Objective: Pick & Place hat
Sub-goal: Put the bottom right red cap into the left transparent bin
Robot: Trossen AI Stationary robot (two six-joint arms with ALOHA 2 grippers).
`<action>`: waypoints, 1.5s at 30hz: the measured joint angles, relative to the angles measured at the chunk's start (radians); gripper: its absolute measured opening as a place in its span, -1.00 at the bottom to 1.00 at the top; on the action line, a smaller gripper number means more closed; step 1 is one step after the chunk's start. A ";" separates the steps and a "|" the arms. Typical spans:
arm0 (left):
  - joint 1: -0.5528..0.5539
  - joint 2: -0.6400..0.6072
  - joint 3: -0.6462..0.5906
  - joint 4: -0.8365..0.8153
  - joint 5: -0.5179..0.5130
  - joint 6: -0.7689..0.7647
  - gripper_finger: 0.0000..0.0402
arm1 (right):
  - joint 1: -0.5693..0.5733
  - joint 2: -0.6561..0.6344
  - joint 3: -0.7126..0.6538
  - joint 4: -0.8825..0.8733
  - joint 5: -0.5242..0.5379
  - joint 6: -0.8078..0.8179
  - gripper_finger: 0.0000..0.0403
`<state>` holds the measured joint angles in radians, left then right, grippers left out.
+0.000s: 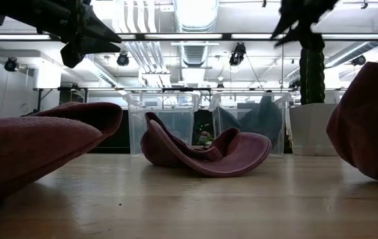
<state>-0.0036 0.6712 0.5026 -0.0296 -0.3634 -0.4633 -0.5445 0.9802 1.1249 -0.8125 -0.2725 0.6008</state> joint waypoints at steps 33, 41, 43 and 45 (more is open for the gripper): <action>0.000 0.000 0.000 -0.001 0.000 -0.038 -0.45 | 1.373 0.182 -0.062 -0.144 0.232 1.185 -0.64; 0.000 0.000 0.000 0.000 0.000 -0.047 -0.45 | 1.435 0.283 -0.062 -0.144 0.218 1.307 -0.55; 0.000 0.000 0.000 0.000 0.000 -0.047 -0.45 | 1.440 0.296 -0.062 -0.144 0.216 1.310 -0.49; 0.000 0.000 0.000 0.000 0.000 -0.047 -0.45 | 1.442 0.308 -0.062 -0.144 0.216 1.311 -0.40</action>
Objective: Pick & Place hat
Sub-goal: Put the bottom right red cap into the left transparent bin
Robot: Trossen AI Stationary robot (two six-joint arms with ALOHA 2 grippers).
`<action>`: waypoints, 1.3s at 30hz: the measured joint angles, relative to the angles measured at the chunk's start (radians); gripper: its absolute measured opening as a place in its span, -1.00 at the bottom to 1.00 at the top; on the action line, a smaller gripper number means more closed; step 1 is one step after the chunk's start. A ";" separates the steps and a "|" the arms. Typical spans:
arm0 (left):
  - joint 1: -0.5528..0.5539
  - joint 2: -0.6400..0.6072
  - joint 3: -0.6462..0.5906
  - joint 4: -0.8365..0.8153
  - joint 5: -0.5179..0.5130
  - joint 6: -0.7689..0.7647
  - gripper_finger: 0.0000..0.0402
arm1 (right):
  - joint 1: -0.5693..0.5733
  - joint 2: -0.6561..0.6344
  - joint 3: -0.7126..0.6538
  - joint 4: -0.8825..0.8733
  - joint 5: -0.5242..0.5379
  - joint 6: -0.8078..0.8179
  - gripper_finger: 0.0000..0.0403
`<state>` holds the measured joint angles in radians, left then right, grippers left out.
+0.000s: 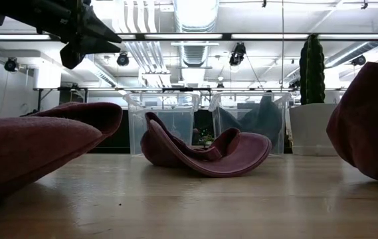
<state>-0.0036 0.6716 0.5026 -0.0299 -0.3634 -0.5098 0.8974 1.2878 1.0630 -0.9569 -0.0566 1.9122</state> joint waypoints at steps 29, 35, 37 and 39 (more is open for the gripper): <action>0.000 0.000 0.000 0.007 0.012 -0.023 -0.45 | 0.011 0.114 -0.263 0.264 0.111 0.156 0.33; 0.000 0.000 0.000 0.008 0.017 -0.026 -0.45 | 0.010 0.133 -0.334 0.385 0.125 0.156 0.30; 0.000 0.000 0.000 0.009 0.018 -0.026 -0.45 | 0.010 0.135 -0.353 0.422 0.129 0.157 0.26; 0.000 0.000 0.000 0.008 0.018 -0.026 -0.45 | 0.010 0.135 -0.372 0.464 0.132 0.157 0.19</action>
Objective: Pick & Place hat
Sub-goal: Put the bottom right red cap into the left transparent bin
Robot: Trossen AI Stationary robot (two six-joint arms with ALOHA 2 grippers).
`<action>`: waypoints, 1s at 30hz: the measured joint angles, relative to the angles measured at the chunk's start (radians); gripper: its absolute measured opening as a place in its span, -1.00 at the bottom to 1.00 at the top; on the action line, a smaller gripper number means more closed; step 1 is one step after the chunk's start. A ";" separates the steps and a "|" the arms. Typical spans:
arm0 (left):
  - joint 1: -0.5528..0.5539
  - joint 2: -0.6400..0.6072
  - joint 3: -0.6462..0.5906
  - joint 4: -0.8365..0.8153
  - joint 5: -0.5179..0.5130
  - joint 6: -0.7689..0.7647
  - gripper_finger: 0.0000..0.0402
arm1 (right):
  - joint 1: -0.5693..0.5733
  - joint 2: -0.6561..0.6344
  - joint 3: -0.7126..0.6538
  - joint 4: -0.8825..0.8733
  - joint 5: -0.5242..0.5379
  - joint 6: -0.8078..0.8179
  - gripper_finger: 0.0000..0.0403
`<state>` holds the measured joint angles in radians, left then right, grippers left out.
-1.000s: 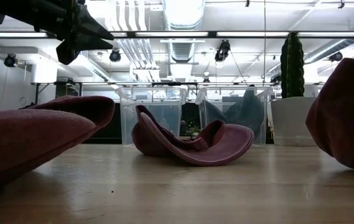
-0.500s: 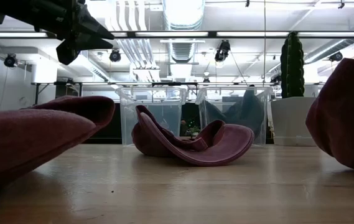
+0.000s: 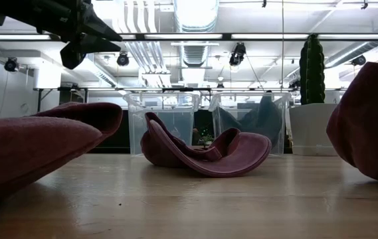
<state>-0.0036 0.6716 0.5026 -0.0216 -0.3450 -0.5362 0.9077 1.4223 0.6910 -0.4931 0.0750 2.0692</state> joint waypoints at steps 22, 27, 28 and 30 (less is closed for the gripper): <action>0.000 0.000 0.000 0.013 0.050 -0.025 -0.45 | 0.000 -0.032 -0.028 0.131 0.007 0.078 -0.95; 0.000 0.000 0.001 0.026 0.118 -0.060 -0.45 | 0.000 -0.099 0.005 0.133 0.116 0.069 -0.96; 0.000 0.000 0.001 0.031 0.136 -0.068 -0.45 | 0.000 -0.118 0.011 0.133 0.161 0.067 -0.96; 0.000 0.004 0.001 0.043 0.169 -0.085 -0.45 | -0.001 -0.156 0.026 0.132 0.270 0.052 -0.96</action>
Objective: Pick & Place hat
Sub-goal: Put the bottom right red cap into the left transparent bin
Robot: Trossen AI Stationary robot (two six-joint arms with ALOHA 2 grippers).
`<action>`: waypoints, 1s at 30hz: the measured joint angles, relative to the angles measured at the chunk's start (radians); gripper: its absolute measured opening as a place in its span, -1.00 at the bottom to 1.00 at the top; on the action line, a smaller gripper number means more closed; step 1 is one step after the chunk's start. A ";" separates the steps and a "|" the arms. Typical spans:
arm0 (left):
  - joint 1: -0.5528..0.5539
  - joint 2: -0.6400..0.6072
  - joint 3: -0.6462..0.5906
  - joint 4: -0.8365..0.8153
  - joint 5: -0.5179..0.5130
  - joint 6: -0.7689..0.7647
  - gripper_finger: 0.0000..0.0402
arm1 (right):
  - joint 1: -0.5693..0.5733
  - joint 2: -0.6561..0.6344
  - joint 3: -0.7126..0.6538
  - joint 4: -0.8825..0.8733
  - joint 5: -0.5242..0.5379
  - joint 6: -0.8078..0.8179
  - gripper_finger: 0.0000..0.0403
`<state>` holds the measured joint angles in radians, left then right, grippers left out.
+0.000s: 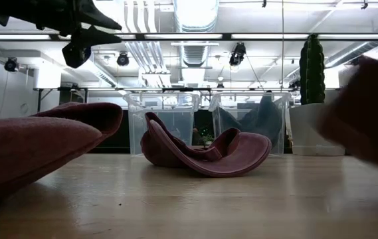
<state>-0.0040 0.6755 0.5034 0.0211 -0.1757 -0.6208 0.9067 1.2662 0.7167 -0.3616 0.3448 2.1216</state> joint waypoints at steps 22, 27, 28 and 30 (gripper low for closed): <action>-0.028 0.226 0.007 0.403 0.160 -0.043 -0.45 | -0.513 -0.167 0.346 0.000 0.288 -0.964 -0.96; -0.030 0.260 0.035 0.430 0.161 -0.036 -0.45 | -0.634 -0.116 0.429 -0.001 0.288 -1.147 -0.96; -0.030 0.264 0.043 0.431 0.160 -0.030 -0.45 | -0.651 -0.103 0.443 -0.003 0.287 -1.169 -0.96; -0.030 0.271 0.059 0.428 0.149 -0.009 -0.45 | -0.679 -0.077 0.467 -0.003 0.283 -1.196 -0.96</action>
<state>-0.0341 0.9462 0.5623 0.4494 -0.0269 -0.6294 0.2278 1.1894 1.1838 -0.3649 0.6279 0.9252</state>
